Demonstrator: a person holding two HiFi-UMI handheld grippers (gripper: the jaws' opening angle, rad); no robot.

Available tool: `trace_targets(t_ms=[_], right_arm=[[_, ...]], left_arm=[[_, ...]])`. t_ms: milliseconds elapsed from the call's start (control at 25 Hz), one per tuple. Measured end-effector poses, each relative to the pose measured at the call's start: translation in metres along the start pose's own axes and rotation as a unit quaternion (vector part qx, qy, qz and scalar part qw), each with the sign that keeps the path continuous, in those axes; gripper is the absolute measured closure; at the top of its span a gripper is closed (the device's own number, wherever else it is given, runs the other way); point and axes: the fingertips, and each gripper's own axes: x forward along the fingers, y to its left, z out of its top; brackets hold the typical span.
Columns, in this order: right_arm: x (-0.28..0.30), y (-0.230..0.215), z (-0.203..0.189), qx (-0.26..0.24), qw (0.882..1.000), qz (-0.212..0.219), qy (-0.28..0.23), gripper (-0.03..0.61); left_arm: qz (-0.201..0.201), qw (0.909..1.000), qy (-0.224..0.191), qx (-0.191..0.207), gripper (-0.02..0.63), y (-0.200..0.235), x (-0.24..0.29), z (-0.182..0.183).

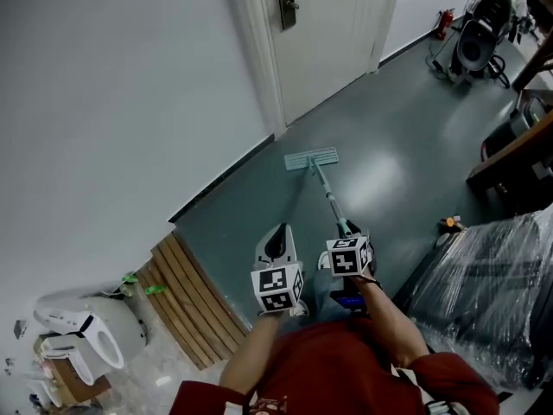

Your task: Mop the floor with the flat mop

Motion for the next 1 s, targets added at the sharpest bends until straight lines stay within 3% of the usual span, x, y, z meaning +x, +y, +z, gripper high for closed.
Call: trace_targets(t_ms=[320, 1000], right_arm=[[0.043, -0.040, 0.052, -0.004, 1.000, 0.022, -0.001, 0.462], [0.097, -0.100, 0.095, 0.001, 0.999, 0.036, 0.004, 0.462]], left_arm=[[0.022, 0.9997, 0.012, 0.005, 0.598, -0.015, 0.068, 0.031], [0.036, 0.9992, 0.013, 0.012, 0.598, -0.038, 0.150, 0.066]])
